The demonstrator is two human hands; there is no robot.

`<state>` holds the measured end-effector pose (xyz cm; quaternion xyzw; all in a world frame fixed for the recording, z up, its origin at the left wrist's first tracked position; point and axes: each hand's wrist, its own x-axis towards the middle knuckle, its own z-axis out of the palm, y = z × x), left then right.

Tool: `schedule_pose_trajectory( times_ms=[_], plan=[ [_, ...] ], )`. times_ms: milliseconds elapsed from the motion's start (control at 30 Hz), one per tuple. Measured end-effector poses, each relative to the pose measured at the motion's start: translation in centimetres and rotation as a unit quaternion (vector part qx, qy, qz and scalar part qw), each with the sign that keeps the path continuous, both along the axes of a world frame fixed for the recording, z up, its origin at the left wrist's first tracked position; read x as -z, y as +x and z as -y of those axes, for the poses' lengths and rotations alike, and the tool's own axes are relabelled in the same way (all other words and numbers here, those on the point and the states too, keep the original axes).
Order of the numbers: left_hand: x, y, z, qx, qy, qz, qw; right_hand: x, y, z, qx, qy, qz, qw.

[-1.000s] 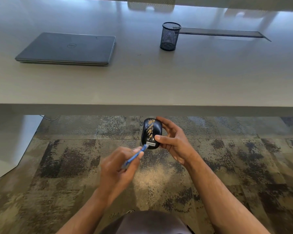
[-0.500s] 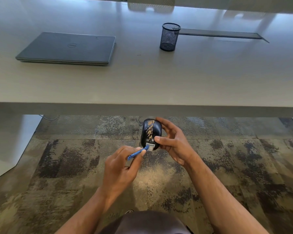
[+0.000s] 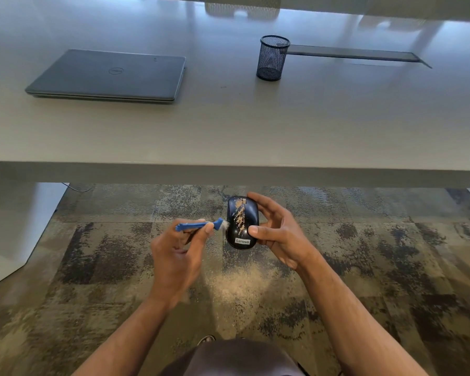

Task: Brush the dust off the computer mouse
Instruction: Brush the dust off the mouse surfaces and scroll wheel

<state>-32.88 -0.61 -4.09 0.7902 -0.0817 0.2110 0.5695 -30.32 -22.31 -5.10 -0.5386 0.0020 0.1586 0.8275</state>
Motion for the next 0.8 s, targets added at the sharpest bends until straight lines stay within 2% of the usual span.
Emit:
schedule_pose_trajectory(
  times_ms=[300, 400, 600, 800],
  plan=[
    [-1.0, -0.2, -0.5, -0.013, -0.077, -0.016, 0.997, 0.4, -0.5, 0.1, -0.002, -0.015, 0.005, 1.0],
    [-1.1, -0.6, -0.6, 0.03, -0.071, 0.007, 0.997, 0.5, -0.5, 0.1, 0.001, -0.014, 0.003, 1.0],
    [-1.3, -0.8, 0.3, 0.149, 0.026, 0.077, 0.986, 0.4, -0.5, -0.6, -0.006, -0.025, 0.014, 1.0],
    [-1.7, -0.2, 0.5, 0.108, 0.106, 0.069, 0.986, 0.5, -0.5, -0.4, -0.001, -0.025, 0.011, 1.0]
  ],
)
